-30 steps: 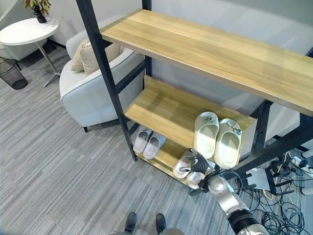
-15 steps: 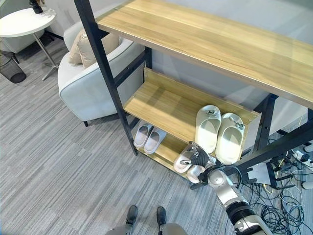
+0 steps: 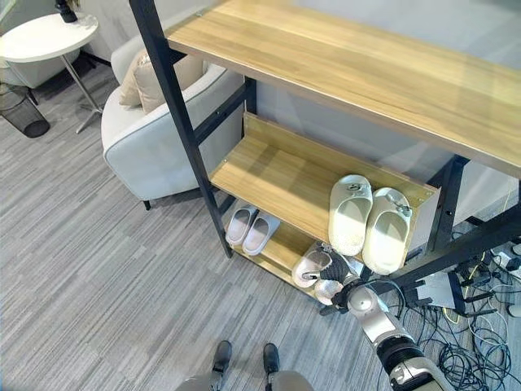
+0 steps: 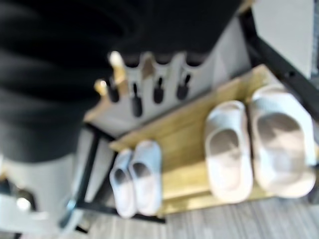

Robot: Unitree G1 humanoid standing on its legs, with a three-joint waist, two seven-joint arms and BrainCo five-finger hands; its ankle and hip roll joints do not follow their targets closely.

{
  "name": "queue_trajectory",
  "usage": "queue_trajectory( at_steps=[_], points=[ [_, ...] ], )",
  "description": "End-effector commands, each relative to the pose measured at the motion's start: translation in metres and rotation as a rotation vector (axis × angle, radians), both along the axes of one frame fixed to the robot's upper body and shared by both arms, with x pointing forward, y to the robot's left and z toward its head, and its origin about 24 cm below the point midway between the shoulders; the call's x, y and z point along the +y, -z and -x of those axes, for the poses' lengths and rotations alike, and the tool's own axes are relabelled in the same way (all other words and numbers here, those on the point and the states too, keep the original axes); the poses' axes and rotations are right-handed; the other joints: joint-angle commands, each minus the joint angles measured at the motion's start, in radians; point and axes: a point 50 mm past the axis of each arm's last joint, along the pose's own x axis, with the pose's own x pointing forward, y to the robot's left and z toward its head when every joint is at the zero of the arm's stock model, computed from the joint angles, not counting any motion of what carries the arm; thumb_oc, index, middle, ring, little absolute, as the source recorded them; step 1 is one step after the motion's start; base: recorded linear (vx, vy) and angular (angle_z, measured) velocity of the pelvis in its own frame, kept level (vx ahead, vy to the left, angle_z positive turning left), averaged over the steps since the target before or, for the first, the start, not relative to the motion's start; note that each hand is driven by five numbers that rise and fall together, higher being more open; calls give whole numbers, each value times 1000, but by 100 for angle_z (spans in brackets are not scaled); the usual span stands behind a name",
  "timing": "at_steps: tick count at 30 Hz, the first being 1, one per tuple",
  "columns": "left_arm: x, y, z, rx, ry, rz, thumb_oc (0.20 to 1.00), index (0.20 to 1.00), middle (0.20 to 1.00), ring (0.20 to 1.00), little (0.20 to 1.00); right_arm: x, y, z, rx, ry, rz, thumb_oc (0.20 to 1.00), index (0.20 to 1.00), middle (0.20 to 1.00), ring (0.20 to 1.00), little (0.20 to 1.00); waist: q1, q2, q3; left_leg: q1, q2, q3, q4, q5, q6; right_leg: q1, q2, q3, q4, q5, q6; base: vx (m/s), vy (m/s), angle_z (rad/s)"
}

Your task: Arrange the slippers neatly on the shoe rack.

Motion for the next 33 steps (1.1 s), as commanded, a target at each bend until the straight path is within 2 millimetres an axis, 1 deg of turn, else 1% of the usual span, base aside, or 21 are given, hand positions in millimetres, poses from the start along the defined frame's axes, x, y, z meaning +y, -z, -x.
queue_trajectory(
  at_steps=[1, 8, 10, 11, 12, 14, 18, 19, 20, 21, 22, 23, 24, 25, 26, 28, 29, 30, 31, 32, 33],
  points=[
    [-12, 1, 7, 37, 30, 0, 1000, 1000, 1000, 1000, 1000, 6, 1, 2, -62, 13, -37, 1000, 1000, 1000, 1000, 1000, 14, 33, -54, 74, -11, 6, -32, -7, 51, -100, -25, -21, 107, 42, 42, 0, 0, 0],
    [-7, 0, 14, 74, 23, -14, 1000, 1000, 1000, 1000, 1000, 26, 47, 43, 98, -10, -58, 1000, 1000, 1000, 1000, 1000, 20, 21, -100, 96, -4, -2, -32, -15, 48, -70, -25, -31, 100, 32, 37, 5, -7, 3],
    [-6, 0, 15, 81, 22, -15, 1000, 1000, 1000, 1000, 1000, 30, 52, 48, 119, -14, -64, 1000, 1000, 1000, 1000, 1000, 21, 18, -106, 98, -3, -3, -32, -15, 48, -67, -26, -32, 100, 31, 37, 0, 0, 0],
    [-4, 0, 17, 93, 18, -20, 1000, 1000, 1000, 1000, 1000, 38, 67, 64, 183, -28, -67, 1000, 1000, 1000, 1000, 1000, 25, 13, -118, 103, -1, -5, -32, -17, 47, -60, -26, -35, 98, 29, 36, 0, 0, 0],
    [-4, 0, 17, 93, 18, -21, 1000, 1000, 1000, 1000, 1000, 39, 67, 64, 183, -29, -68, 1000, 1000, 1000, 1000, 1000, 24, 13, -119, 103, -1, -6, -32, -17, 47, -60, -26, -35, 97, 29, 36, -8, -30, 3],
    [1, -1, 19, 110, 15, -28, 1000, 1000, 1000, 1000, 1000, 52, 89, 89, 288, -32, -87, 1000, 1000, 1000, 1000, 1000, 29, 5, -135, 107, 0, -11, -32, -17, 46, -51, -25, -39, 94, 25, 35, -14, -24, 6],
    [1, -1, 19, 110, 15, -29, 1000, 1000, 1000, 1000, 1000, 52, 89, 89, 288, -32, -88, 1000, 1000, 1000, 1000, 1000, 29, 5, -135, 106, 0, -11, -32, -17, 46, -51, -25, -39, 93, 25, 35, -2, -2, 4],
    [0, 0, 23, 128, -8, -7, 1000, 1000, 1000, 1000, 1000, 52, 111, 122, 411, 26, -97, 1000, 1000, 1000, 1000, 1000, 30, 2, -148, 115, 3, -15, -32, -20, 45, -39, -24, -41, 96, 16, 33, 0, 0, 0],
    [-2, 1, 25, 126, -38, 43, 1000, 1000, 1000, 1000, 1000, 43, 122, 148, 492, 112, -114, 1000, 1000, 1000, 1000, 1000, 26, 2, -165, 112, 5, -14, -32, -18, 42, -40, -23, -41, 96, 15, 33, -28, -4, 7],
    [-2, 1, 25, 126, -38, 43, 1000, 1000, 1000, 1000, 1000, 44, 122, 148, 492, 112, -114, 1000, 1000, 1000, 1000, 1000, 27, 2, -166, 111, 5, -14, -32, -18, 42, -41, -23, -41, 96, 15, 33, -30, 4, 20],
    [-2, 3, 19, 88, -45, 74, 1000, 1000, 1000, 1000, 1000, 37, 125, 156, 511, 154, -116, 1000, 1000, 1000, 1000, 1000, 25, 3, -169, 111, 4, -16, -32, -18, 42, -40, -22, -40, 97, 14, 33, -31, 5, 20],
    [-3, 5, 12, 31, -44, 137, 1000, 1000, 1000, 1000, 1000, 25, 126, 165, 526, 227, -123, 1000, 1000, 1000, 1000, 1000, 22, 7, -172, 112, 5, -19, -32, -16, 41, -40, -23, -40, 97, 13, 33, -32, 5, 12],
    [-3, 5, 12, 31, -44, 137, 1000, 1000, 1000, 1000, 1000, 25, 126, 165, 526, 227, -123, 1000, 1000, 1000, 1000, 1000, 22, 7, -172, 112, 5, -19, -32, -16, 41, -40, -23, -40, 97, 13, 33, -50, 18, 0],
    [-7, 7, 13, 8, -42, 195, 1000, 1000, 1000, 1000, 1000, 9, 126, 172, 549, 313, -132, 1000, 1000, 1000, 1000, 1000, 16, 13, -173, 110, 5, -17, -32, -14, 41, -42, -21, -40, 99, 15, 35, 0, 0, 0],
    [-7, 7, 13, 8, -42, 195, 1000, 1000, 1000, 1000, 1000, 9, 126, 172, 549, 313, -132, 1000, 1000, 1000, 1000, 1000, 16, 13, -173, 110, 5, -17, -32, -14, 41, -42, -21, -39, 99, 15, 35, -47, 23, 0],
    [-17, 12, 16, -36, -90, 329, 1000, 1000, 1000, 1000, 1000, -19, 124, 187, 569, 438, -104, 1000, 1000, 1000, 1000, 1000, 9, 23, -171, 110, 7, -13, -32, -13, 39, -45, -20, -34, 106, 13, 37, -47, 35, -4],
    [-20, 13, 16, -52, -99, 377, 1000, 1000, 1000, 1000, 1000, -28, 123, 194, 577, 484, -98, 1000, 1000, 1000, 1000, 1000, 5, 28, -170, 111, 7, -11, -32, -13, 38, -44, -19, -32, 107, 13, 37, -38, 39, -4],
    [-22, 14, 19, -51, -98, 398, 1000, 1000, 1000, 1000, 1000, -35, 122, 197, 576, 527, -105, 1000, 1000, 1000, 1000, 1000, 1, 30, -169, 112, 7, -9, -32, -13, 38, -44, -18, -30, 108, 13, 37, 0, 0, 0],
    [-22, 14, 19, -51, -98, 398, 1000, 1000, 1000, 1000, 1000, -35, 122, 197, 576, 527, -105, 1000, 1000, 1000, 1000, 1000, 2, 31, -169, 112, 7, -9, -32, -13, 38, -44, -18, -30, 108, 13, 37, 0, 0, 0],
    [-26, 15, 23, -41, -93, 436, 1000, 1000, 1000, 1000, 1000, -46, 122, 210, 610, 606, -109, 1000, 1000, 1000, 1000, 1000, -6, 36, -167, 111, 7, -5, -32, -12, 37, -47, -16, -27, 111, 14, 38, 0, 0, 0],
    [-28, 15, 25, -40, -97, 458, 1000, 1000, 1000, 1000, 1000, -49, 123, 216, 633, 642, -120, 1000, 1000, 1000, 1000, 1000, -9, 37, -167, 112, 7, -2, -32, -12, 37, -46, -14, -23, 111, 15, 37, 0, 0, 0]
  ],
)
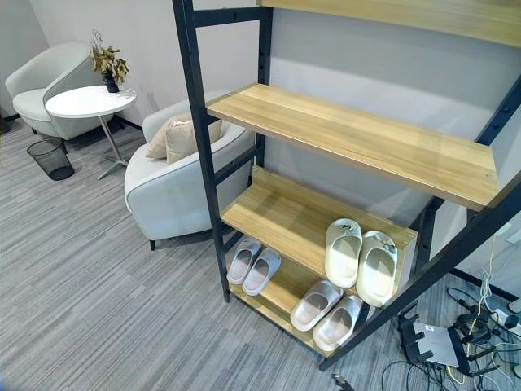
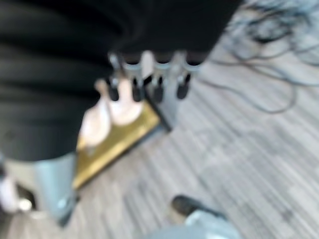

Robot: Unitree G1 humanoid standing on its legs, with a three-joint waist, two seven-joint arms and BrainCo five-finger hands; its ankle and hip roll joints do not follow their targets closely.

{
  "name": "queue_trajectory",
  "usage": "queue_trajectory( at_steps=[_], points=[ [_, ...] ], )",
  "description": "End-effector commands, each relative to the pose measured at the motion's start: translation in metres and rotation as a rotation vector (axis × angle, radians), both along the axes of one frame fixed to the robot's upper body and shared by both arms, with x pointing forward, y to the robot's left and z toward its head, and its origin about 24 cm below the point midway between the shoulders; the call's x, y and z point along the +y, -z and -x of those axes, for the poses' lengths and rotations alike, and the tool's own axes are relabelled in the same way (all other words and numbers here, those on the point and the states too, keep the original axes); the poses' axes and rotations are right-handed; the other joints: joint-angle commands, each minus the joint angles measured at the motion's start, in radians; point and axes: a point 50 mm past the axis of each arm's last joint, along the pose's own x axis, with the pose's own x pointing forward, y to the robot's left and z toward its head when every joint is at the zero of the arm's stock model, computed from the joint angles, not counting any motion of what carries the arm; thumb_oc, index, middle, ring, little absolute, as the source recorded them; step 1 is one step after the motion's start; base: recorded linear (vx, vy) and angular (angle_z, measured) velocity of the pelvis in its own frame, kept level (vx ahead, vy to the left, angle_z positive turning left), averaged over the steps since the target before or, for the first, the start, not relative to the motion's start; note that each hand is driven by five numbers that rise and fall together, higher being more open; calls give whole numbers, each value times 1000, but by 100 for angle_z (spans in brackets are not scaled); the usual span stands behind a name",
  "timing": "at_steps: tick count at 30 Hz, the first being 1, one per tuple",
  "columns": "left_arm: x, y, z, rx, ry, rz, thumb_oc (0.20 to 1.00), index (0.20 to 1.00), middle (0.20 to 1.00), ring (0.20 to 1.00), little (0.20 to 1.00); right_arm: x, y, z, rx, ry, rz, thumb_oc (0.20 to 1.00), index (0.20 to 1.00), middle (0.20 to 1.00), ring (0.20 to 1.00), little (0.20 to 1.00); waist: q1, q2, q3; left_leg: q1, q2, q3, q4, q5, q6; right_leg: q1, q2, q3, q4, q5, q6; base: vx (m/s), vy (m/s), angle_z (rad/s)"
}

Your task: Arrange the slippers neatly on the shoe rack.

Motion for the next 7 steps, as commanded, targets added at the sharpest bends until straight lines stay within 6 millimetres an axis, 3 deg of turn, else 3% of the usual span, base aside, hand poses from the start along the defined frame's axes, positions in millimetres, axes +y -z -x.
queue_trajectory(
  at_steps=[1, 7],
  points=[
    [-35, 7, -1, -28, -50, 164, 1000, 1000, 1000, 1000, 1000, -32, -8, 4, 2, 148, 44, 1000, 1000, 1000, 1000, 1000, -14, 71, 11, 81, 24, 22, -74, 10, 26, -111, -2, 1, 133, 41, 38, -8, 4, -3],
    [-41, 9, 1, -36, -72, 263, 1000, 1000, 1000, 1000, 1000, -32, -2, 33, 139, 284, -23, 1000, 1000, 1000, 1000, 1000, -23, 76, 11, 86, 24, 29, -74, 8, 24, -108, 0, 10, 130, 46, 37, -2, 1, -2]
  ],
)
